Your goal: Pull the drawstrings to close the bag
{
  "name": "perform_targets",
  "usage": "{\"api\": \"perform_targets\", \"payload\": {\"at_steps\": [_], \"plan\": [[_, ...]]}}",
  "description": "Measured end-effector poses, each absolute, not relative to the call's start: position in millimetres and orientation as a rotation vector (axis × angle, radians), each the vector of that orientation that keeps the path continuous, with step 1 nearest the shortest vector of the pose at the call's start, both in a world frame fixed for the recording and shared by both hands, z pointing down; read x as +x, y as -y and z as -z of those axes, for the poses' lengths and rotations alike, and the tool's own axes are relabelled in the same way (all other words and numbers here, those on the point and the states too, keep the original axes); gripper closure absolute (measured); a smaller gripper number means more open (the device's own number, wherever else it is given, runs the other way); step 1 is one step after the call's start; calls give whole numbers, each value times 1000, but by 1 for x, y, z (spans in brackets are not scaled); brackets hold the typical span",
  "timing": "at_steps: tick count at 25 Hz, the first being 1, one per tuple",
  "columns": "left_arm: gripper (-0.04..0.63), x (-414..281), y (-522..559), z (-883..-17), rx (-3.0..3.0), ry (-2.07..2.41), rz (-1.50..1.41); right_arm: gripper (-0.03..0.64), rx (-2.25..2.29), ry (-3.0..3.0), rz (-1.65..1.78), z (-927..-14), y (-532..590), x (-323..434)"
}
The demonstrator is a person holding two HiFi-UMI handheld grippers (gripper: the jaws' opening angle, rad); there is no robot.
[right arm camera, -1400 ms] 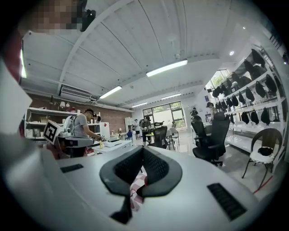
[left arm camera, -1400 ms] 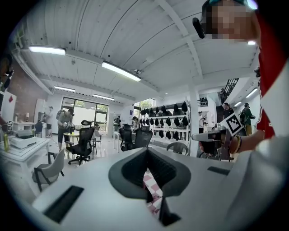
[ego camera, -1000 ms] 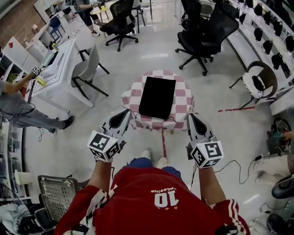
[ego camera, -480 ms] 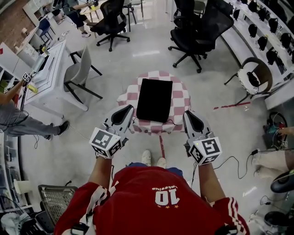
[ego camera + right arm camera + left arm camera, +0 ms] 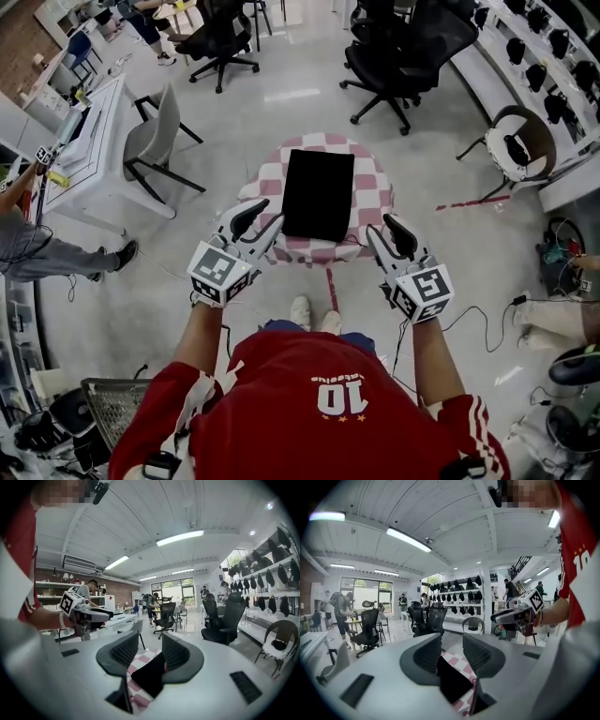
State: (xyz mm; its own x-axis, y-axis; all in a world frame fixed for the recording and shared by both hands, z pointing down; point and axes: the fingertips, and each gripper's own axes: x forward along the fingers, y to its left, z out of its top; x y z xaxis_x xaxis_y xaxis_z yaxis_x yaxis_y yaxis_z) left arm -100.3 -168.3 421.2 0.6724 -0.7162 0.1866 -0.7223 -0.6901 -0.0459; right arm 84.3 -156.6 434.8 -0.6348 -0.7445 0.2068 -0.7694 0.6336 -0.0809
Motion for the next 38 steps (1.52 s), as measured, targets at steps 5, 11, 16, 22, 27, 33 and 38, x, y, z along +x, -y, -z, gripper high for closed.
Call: {"api": "perform_targets", "payload": {"at_steps": [5, 11, 16, 22, 27, 33, 38], "plan": [[457, -104, 186, -461, 2844, 1149, -428, 465, 1223, 2593, -259, -479, 174, 80], [457, -108, 203, -515, 2828, 1060, -584, 465, 1135, 2452, -297, -547, 179, 72], [457, -108, 213, -572, 2802, 965, -741, 465, 1074, 2358, -387, -609, 184, 73], [457, -107, 215, -626, 2758, 865, -859, 453, 1033, 2265, -422, -670, 190, 78], [457, -110, 211, -677, 2716, 796, -1008, 448, 952, 2168, -431, -723, 191, 79], [457, -118, 215, -729, 2654, 767, -1161, 443, 885, 2109, -435, -767, 203, 75], [451, -130, 217, -775, 2594, 710, -1318, 440, 843, 2053, -426, -798, 213, 77]]}}
